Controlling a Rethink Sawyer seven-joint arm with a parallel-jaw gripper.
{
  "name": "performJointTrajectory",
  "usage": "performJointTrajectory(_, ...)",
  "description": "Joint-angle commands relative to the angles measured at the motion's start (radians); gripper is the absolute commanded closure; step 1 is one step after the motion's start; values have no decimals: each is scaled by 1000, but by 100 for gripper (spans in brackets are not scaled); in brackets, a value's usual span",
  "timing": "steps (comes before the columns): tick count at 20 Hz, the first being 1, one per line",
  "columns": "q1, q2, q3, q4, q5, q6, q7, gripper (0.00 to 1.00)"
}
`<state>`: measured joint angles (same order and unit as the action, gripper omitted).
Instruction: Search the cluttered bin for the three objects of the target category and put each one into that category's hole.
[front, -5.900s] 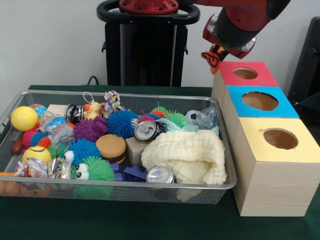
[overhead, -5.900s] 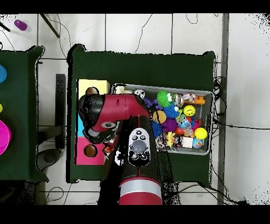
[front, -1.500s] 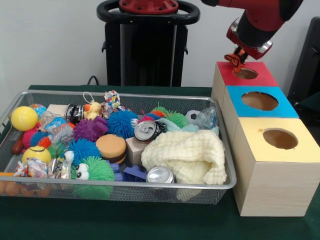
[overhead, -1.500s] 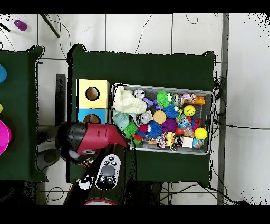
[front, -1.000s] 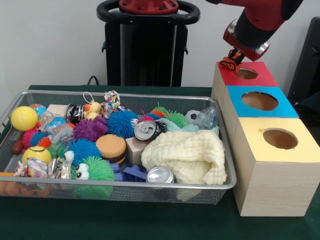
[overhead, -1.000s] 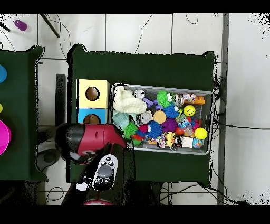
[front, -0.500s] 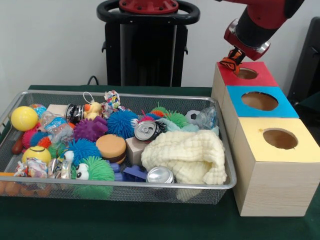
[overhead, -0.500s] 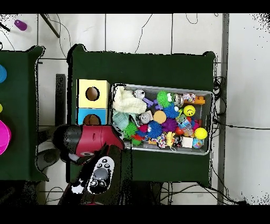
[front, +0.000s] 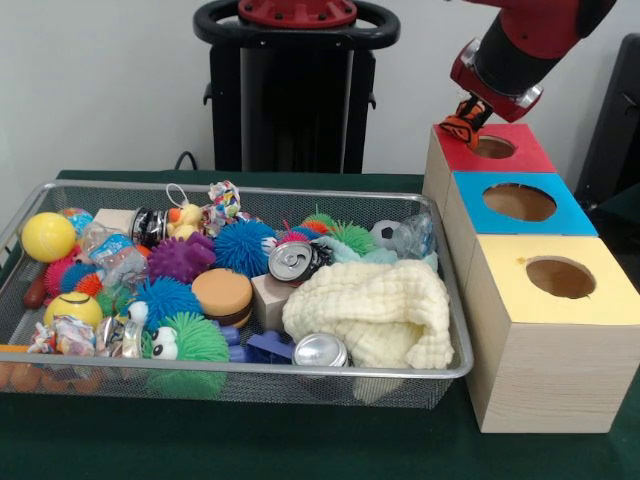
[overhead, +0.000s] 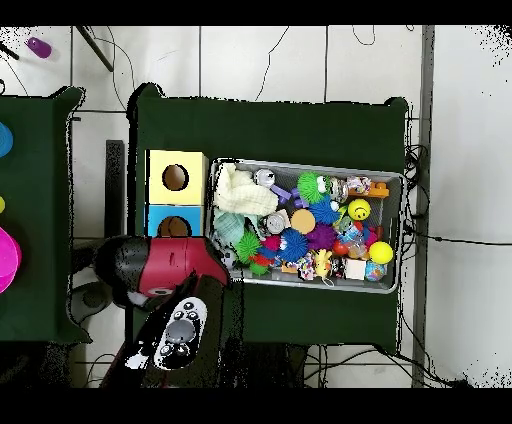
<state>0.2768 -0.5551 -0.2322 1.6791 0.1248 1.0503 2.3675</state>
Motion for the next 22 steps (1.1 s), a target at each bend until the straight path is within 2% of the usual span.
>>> performJointTrajectory(1, -9, 140, -3, -90, -35, -248, 205, 100)
performJointTrajectory(10, 18, 189, -29, -145, -4, -274, 256, 100)
performJointTrajectory(22, 45, 232, -58, -177, 42, -322, 293, 100)
